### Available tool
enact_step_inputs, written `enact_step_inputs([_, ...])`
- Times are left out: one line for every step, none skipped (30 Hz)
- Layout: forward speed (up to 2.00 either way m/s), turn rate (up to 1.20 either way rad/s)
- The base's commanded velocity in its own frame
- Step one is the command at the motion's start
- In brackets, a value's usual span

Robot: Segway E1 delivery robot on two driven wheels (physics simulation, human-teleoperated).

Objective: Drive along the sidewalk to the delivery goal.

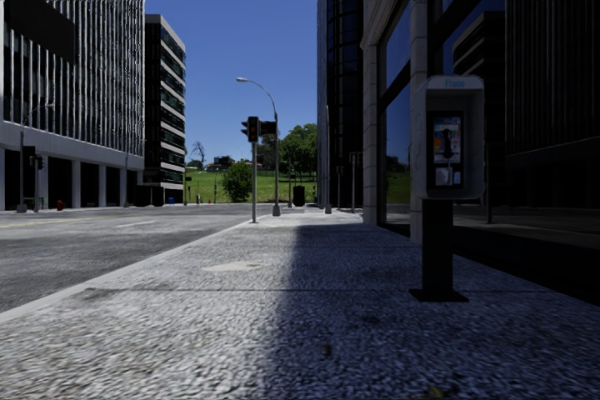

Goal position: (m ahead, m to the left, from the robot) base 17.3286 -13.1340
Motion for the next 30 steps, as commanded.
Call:
enact_step_inputs([2.0,0.0])
enact_step_inputs([2.0,0.0])
enact_step_inputs([2.0,0.0])
enact_step_inputs([2.0,0.0])
enact_step_inputs([2.0,0.0])
enact_step_inputs([2.0,0.0])
enact_step_inputs([2.0,0.0])
enact_step_inputs([2.0,0.0])
enact_step_inputs([2.0,0.0])
enact_step_inputs([2.0,0.0])
enact_step_inputs([2.0,0.0])
enact_step_inputs([2.0,0.0])
enact_step_inputs([2.0,0.0])
enact_step_inputs([2.0,0.0])
enact_step_inputs([2.0,0.0])
enact_step_inputs([2.0,0.0])
enact_step_inputs([2.0,0.0])
enact_step_inputs([2.0,0.0])
enact_step_inputs([2.0,0.0])
enact_step_inputs([2.0,0.0])
enact_step_inputs([2.0,0.0])
enact_step_inputs([2.0,0.0])
enact_step_inputs([2.0,0.0])
enact_step_inputs([2.0,0.0])
enact_step_inputs([2.0,0.0])
enact_step_inputs([2.0,0.0])
enact_step_inputs([2.0,0.0])
enact_step_inputs([2.0,0.0])
enact_step_inputs([2.0,0.0])
enact_step_inputs([2.0,0.0])
